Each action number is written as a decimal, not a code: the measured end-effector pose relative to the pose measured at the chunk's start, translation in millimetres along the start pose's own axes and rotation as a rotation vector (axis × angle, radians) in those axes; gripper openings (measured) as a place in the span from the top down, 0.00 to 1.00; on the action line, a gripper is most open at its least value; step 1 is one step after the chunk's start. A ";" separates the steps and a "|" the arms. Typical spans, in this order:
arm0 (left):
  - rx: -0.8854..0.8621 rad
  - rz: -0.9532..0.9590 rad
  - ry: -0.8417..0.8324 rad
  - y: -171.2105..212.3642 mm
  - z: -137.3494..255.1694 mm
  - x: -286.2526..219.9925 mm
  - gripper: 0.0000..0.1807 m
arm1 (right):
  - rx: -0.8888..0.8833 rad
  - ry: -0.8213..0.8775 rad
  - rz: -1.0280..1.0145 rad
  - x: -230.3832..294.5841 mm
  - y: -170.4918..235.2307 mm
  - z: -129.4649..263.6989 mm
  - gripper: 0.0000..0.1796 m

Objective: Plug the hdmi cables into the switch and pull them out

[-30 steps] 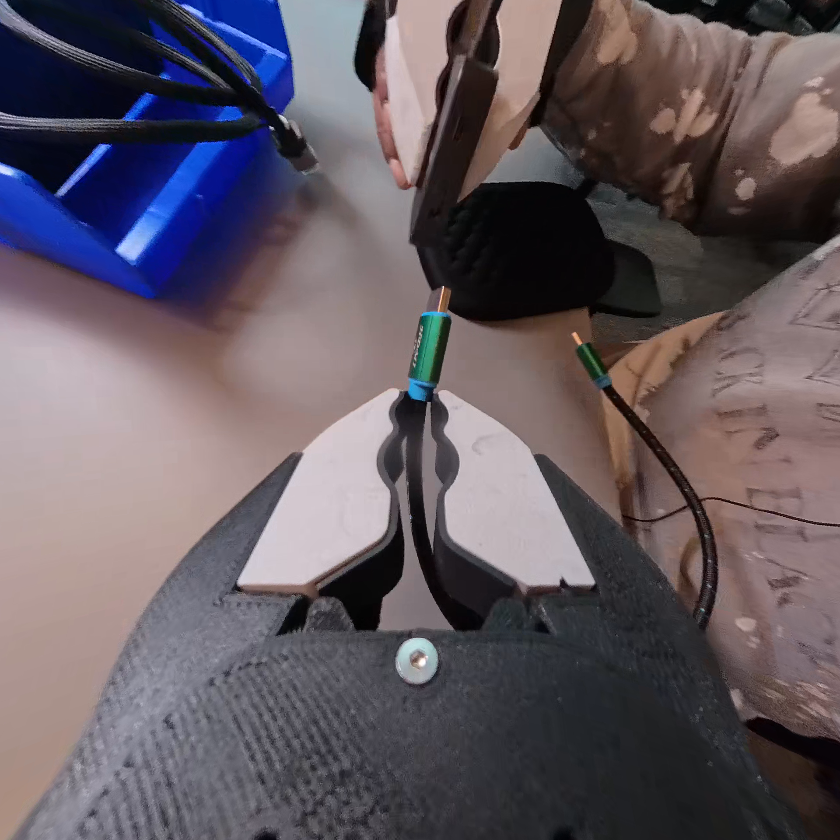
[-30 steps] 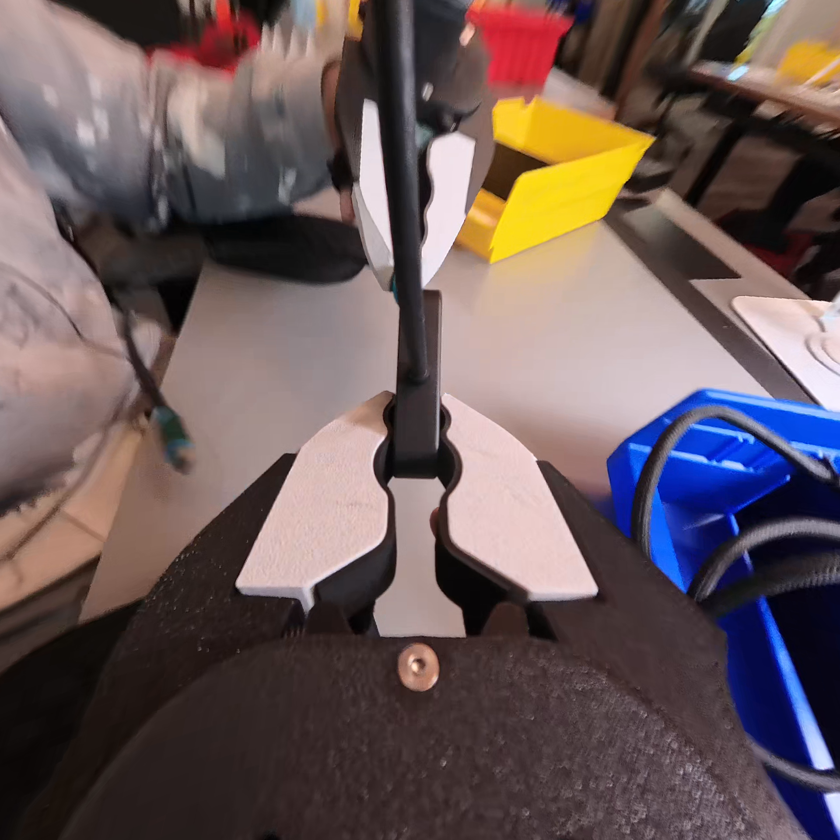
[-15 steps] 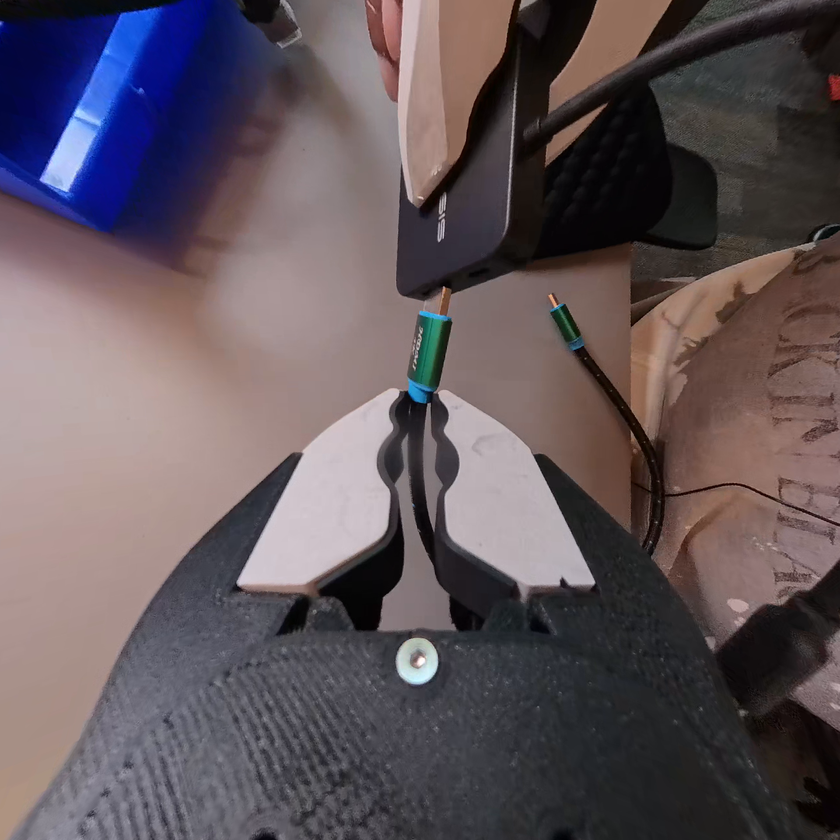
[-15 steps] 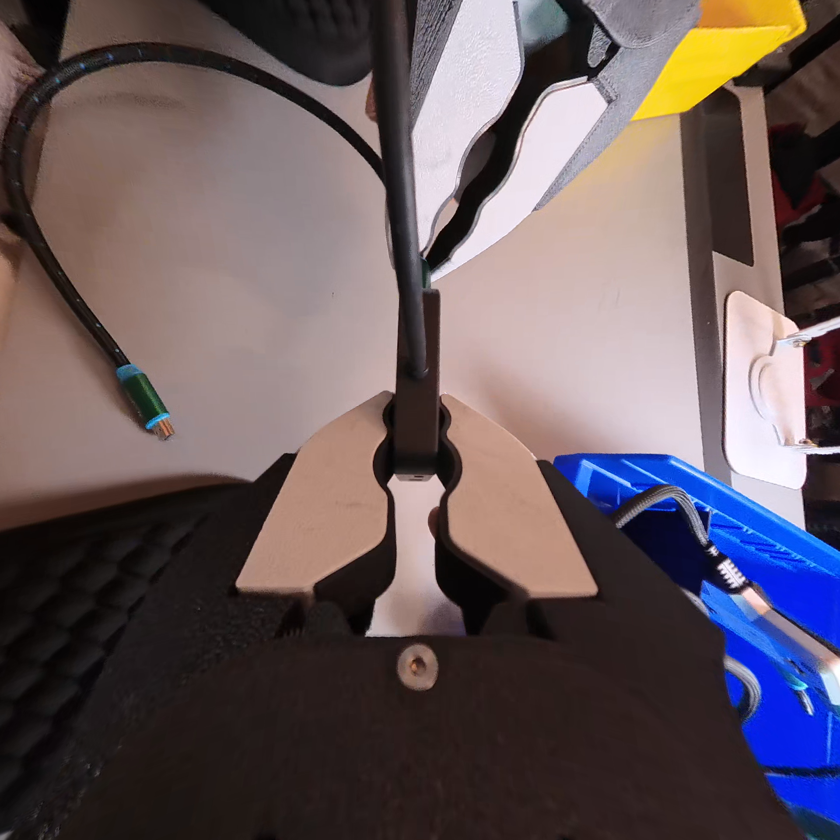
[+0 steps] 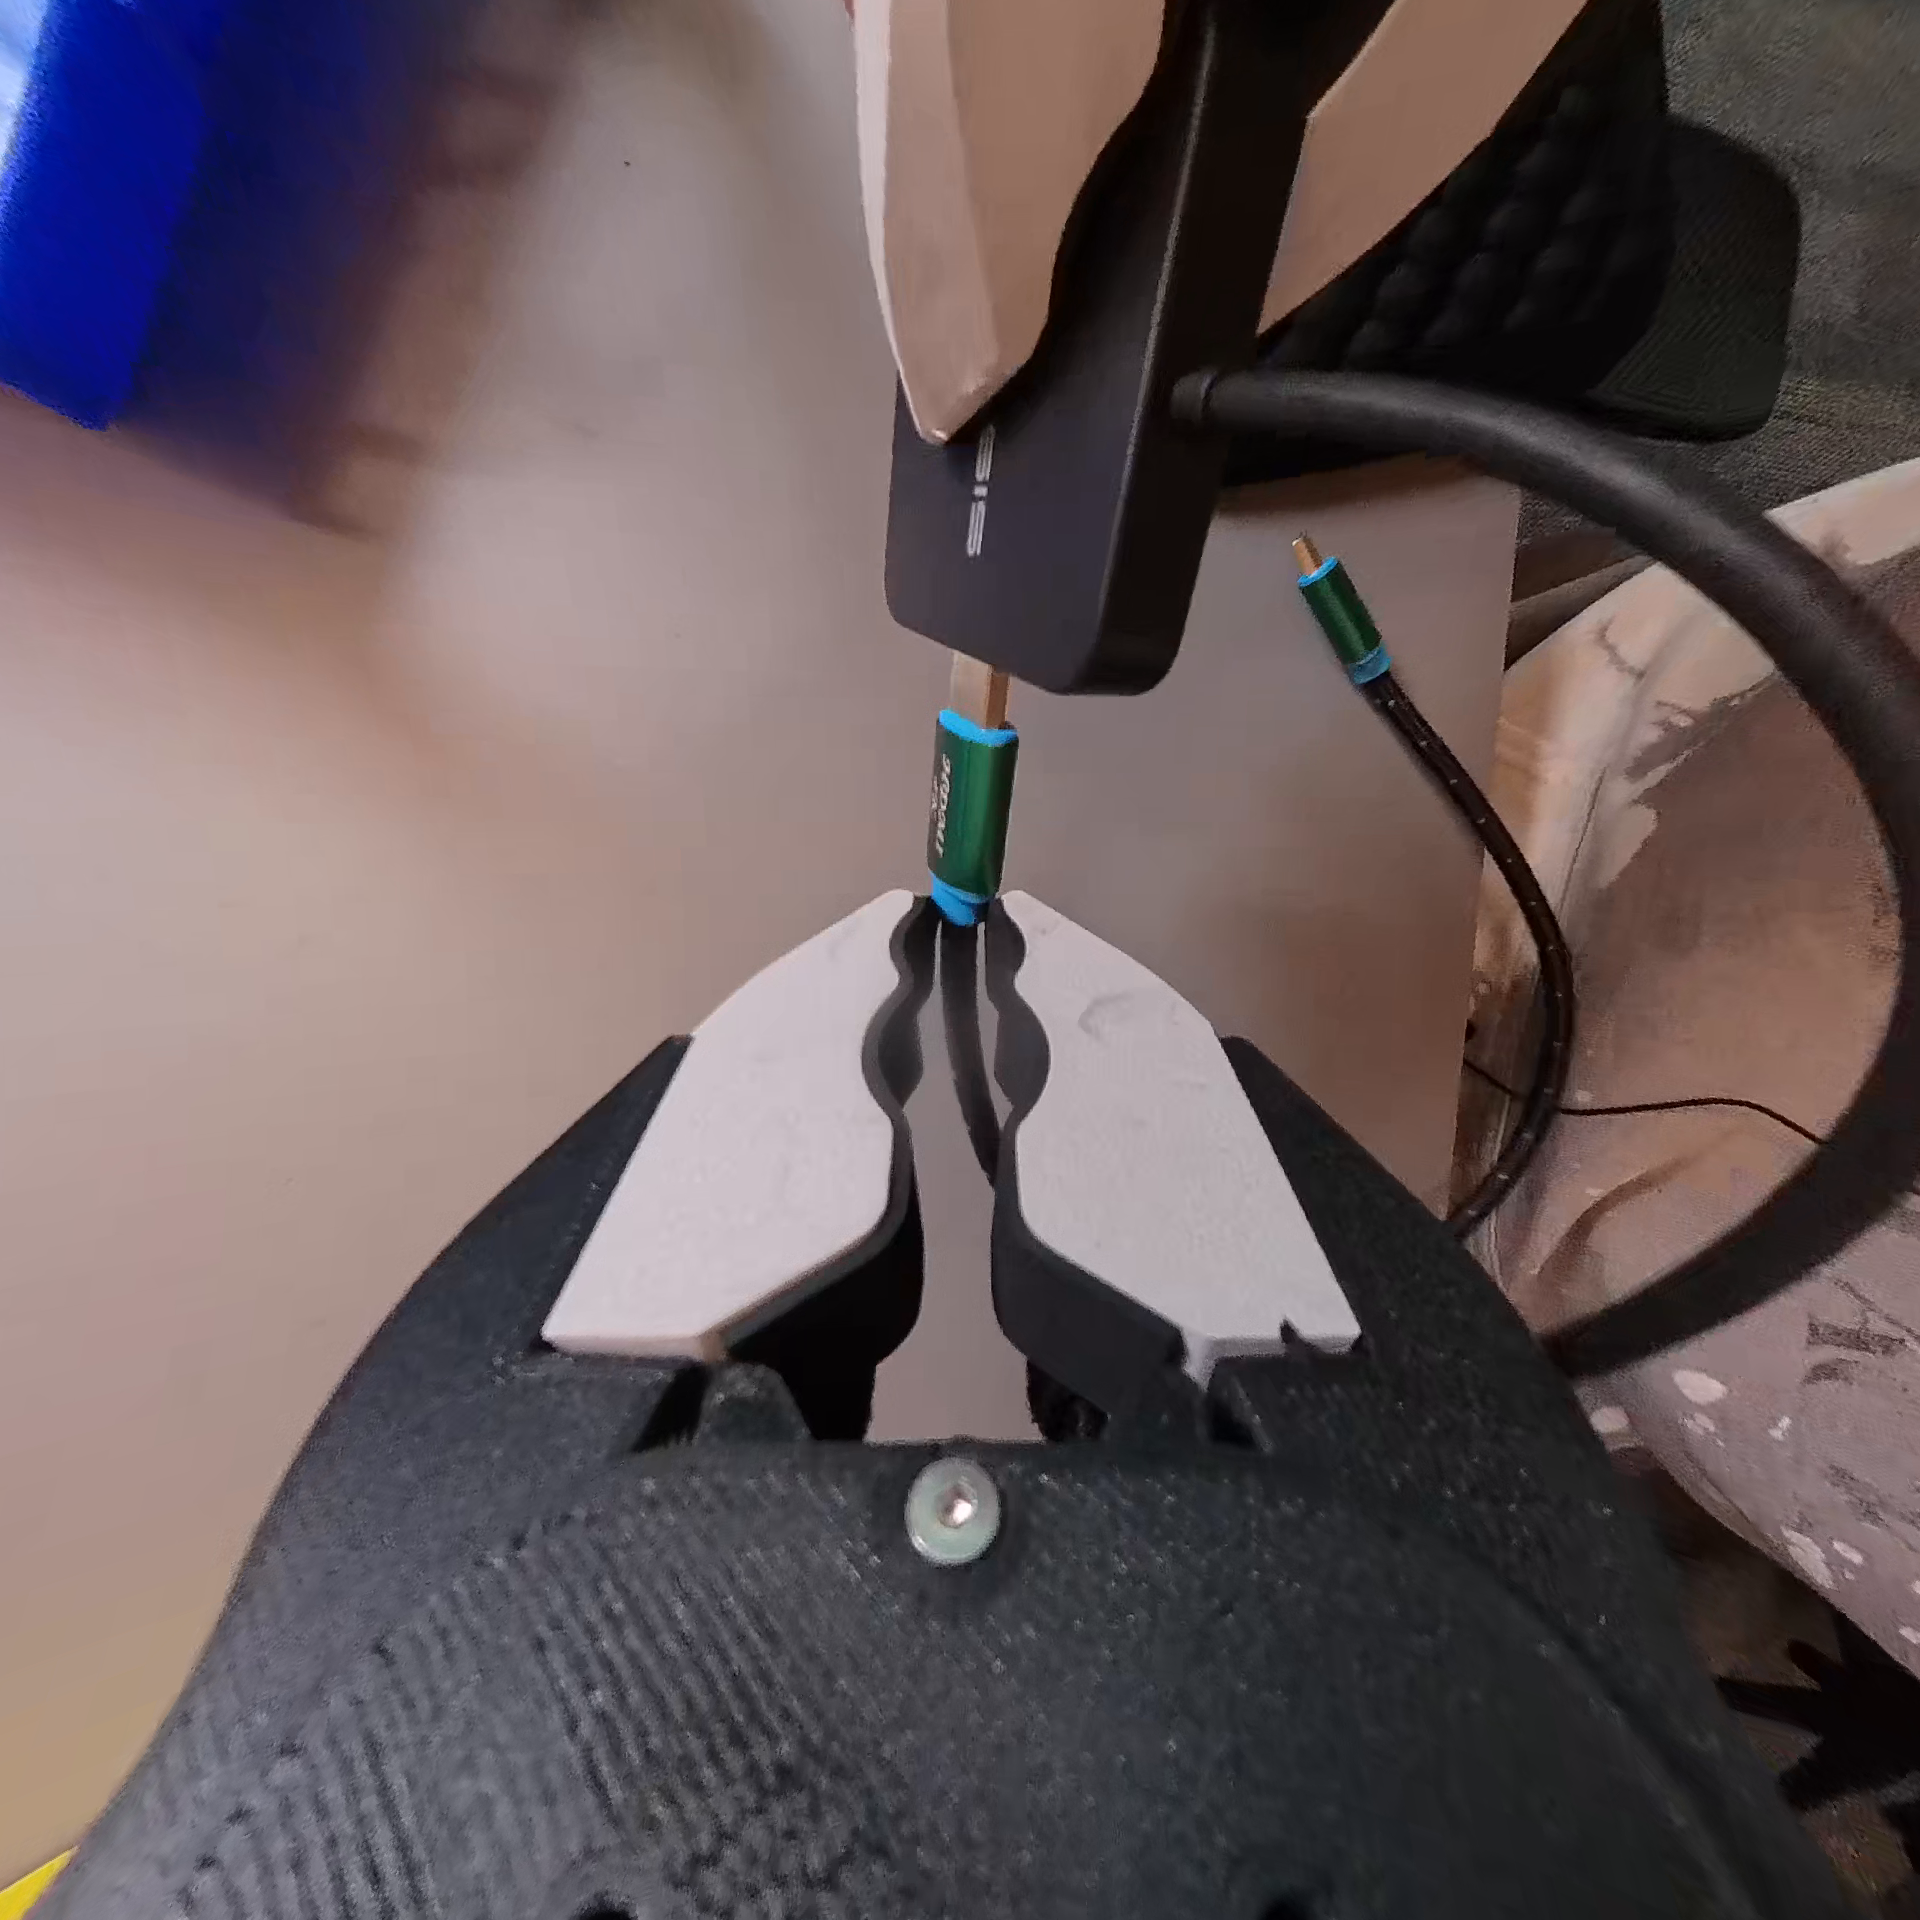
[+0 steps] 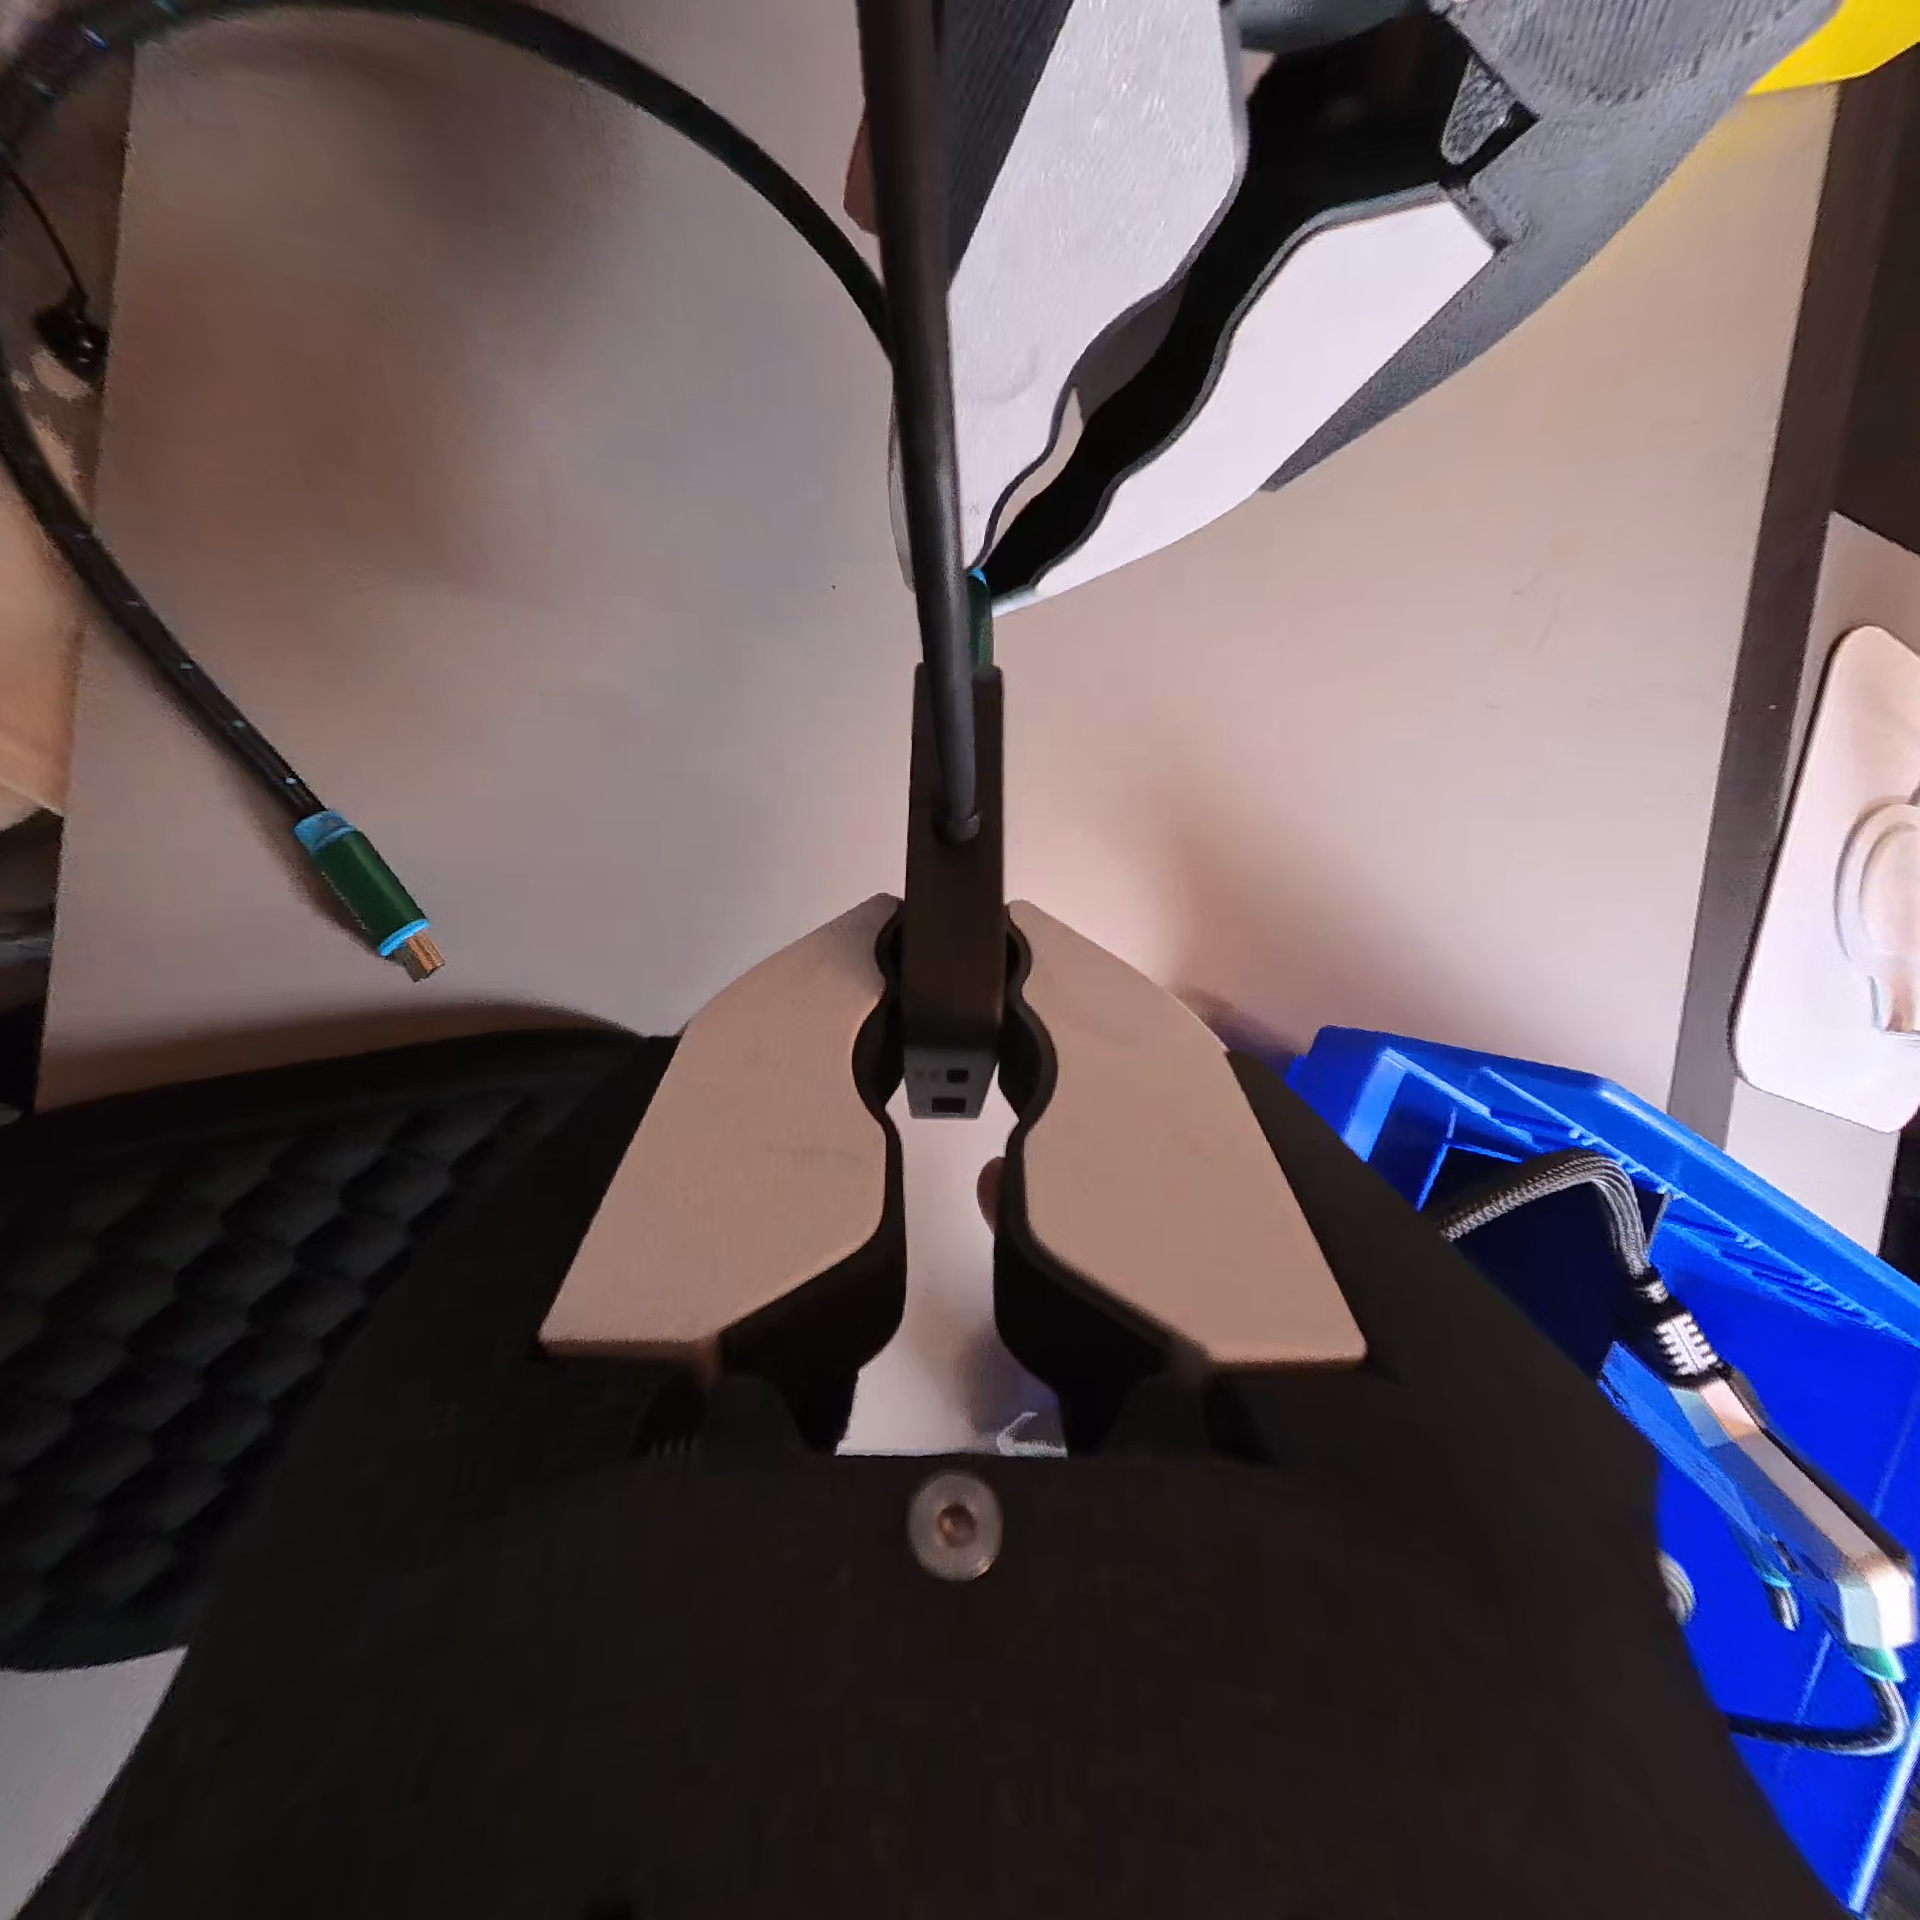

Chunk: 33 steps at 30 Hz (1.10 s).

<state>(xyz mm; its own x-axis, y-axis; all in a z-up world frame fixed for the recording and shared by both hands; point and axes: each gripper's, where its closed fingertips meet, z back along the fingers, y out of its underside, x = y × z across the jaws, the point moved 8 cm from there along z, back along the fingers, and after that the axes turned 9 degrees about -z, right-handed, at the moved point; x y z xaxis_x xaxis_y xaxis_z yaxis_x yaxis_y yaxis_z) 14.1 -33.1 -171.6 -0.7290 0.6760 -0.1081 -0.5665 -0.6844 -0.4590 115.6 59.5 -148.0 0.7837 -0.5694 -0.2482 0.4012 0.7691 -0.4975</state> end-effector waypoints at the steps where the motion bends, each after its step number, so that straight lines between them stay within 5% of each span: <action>1: 0.000 0.002 0.003 -0.7 -1.0 -0.1 0.94 | -0.003 -0.004 -0.001 -0.7 -0.4 1.3 0.93; 12: -0.101 0.006 0.028 -3.9 0.2 -2.8 0.95 | -0.183 -0.097 -0.107 -4.1 1.3 11.9 0.92; 22: -0.705 0.116 0.223 14.5 39.0 -3.5 0.95 | -0.769 -0.142 -0.338 -1.6 11.7 27.8 0.93; 33: -1.056 0.248 0.396 29.7 37.8 -1.9 0.95 | -1.151 -0.012 -0.435 3.1 1.0 27.7 0.93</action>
<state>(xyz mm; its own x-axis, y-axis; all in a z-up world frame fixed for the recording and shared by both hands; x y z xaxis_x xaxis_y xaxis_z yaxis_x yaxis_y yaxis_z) -15.9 -65.1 -151.7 -0.4980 0.7208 -0.4820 0.3154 -0.3672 -0.8750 131.6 66.6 -126.3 0.6962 -0.7067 0.1264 -0.0168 -0.1920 -0.9812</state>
